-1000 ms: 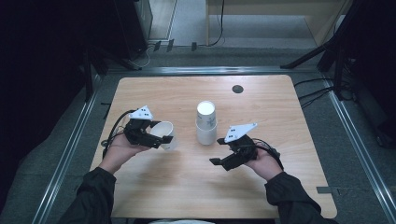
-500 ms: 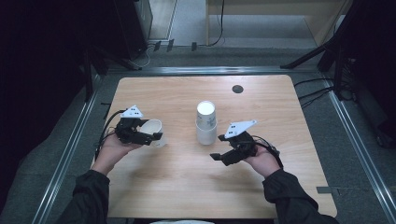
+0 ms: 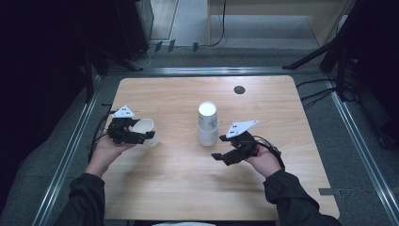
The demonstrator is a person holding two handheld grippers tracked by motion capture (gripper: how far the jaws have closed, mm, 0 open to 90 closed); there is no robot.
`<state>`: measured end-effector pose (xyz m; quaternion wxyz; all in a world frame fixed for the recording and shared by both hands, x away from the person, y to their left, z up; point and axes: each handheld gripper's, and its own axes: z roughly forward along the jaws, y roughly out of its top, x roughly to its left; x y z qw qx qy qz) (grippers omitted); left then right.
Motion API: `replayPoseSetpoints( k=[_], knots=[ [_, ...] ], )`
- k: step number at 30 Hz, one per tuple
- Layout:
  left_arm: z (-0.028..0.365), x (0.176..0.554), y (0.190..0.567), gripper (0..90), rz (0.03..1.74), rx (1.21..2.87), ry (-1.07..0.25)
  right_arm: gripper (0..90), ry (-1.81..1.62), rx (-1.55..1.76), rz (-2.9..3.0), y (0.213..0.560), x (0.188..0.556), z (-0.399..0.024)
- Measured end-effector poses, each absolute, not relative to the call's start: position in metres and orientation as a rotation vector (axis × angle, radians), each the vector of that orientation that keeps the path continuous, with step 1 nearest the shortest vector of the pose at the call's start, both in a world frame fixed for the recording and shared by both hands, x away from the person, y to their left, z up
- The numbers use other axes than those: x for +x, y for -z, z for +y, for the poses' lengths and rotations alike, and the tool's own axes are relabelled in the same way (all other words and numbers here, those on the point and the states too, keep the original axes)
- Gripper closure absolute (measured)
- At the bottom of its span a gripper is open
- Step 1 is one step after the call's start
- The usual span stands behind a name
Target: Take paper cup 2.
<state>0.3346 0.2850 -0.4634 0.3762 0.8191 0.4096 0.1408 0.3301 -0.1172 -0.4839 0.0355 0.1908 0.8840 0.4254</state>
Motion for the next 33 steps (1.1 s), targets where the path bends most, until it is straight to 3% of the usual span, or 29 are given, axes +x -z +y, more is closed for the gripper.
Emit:
replayPoseSetpoints(
  k=[33],
  knots=[
    [0.326,0.350,0.479,20.2,1.268,2.036,-0.398,23.9,-1.246,0.562,2.757,0.488,0.328,-0.113]
  ],
)
